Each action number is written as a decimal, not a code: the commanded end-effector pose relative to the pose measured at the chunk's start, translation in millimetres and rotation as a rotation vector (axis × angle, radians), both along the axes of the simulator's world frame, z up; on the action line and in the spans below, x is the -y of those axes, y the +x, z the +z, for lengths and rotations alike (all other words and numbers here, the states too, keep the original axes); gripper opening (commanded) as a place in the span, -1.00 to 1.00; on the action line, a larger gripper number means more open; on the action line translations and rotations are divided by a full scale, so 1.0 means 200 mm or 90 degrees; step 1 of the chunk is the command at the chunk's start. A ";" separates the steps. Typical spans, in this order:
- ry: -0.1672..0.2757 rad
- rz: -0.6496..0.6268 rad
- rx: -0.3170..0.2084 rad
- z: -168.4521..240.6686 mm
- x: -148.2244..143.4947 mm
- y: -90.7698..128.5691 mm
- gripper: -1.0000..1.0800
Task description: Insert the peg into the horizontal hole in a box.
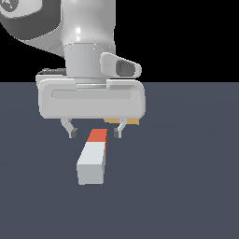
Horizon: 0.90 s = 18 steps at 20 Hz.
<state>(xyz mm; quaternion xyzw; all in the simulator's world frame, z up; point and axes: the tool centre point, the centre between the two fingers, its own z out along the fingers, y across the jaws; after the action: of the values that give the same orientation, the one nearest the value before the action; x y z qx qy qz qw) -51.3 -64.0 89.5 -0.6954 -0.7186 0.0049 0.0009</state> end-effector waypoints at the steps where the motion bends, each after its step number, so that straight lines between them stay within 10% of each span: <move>1: 0.001 0.003 0.003 -0.04 0.03 -0.02 0.92; 18: 0.003 0.004 0.005 -0.22 0.07 -0.04 0.92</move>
<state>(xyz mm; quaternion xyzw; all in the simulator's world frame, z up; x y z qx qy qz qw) -59.6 -77.5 53.4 -0.6932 -0.7207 0.0004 -0.0003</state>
